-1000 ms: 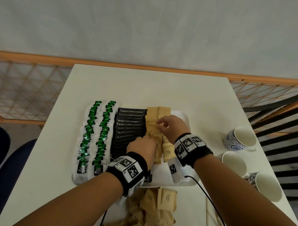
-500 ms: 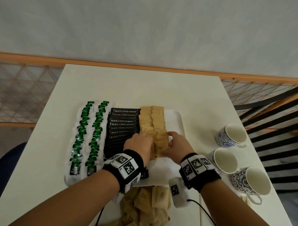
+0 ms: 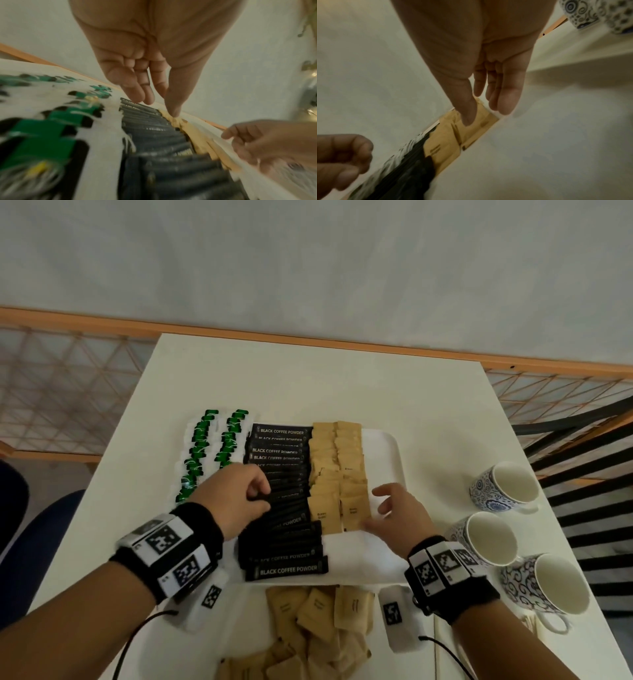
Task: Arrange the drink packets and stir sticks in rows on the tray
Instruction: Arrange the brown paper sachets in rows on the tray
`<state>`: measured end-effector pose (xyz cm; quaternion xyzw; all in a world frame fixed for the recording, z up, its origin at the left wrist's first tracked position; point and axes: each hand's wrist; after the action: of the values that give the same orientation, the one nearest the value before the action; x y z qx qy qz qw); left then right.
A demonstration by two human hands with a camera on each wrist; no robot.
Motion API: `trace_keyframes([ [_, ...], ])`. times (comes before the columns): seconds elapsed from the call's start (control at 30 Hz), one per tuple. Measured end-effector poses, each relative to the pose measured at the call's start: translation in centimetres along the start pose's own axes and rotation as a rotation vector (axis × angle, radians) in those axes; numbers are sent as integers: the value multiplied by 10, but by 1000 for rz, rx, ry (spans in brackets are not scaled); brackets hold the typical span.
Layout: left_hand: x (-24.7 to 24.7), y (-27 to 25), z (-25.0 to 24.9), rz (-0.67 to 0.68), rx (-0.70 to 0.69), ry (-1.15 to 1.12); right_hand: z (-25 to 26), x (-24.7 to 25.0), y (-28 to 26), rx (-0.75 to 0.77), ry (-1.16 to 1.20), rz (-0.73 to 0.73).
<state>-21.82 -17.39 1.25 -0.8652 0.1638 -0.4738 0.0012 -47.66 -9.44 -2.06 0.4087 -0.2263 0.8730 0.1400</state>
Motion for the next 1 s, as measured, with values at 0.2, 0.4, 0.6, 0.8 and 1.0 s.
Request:
trace_keyframes([
  [0.2,-26,-43,-2,176,-141,192,7,-20,-36,48,-29,211],
  [0.4,-48,-59,-2,107,-188,355,20,-39,-51,40,35,205],
  [0.6,-46,-58,2,76,-219,401,28,-45,-51,13,92,132],
  [0.8,-42,-56,8,68,-223,368,32,-54,-52,6,108,181],
  [1.0,-40,-57,12,49,-226,309,12,-30,-40,-16,130,-9],
])
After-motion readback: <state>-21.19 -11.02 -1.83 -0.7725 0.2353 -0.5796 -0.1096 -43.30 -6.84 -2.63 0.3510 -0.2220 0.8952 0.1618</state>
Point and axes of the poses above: each hand's wrist, its own y-axis towards the middle knuckle, its own x-axis out of the back of the hand, z = x × y, and after that the axes turned 10 degrees about -z, right-handed
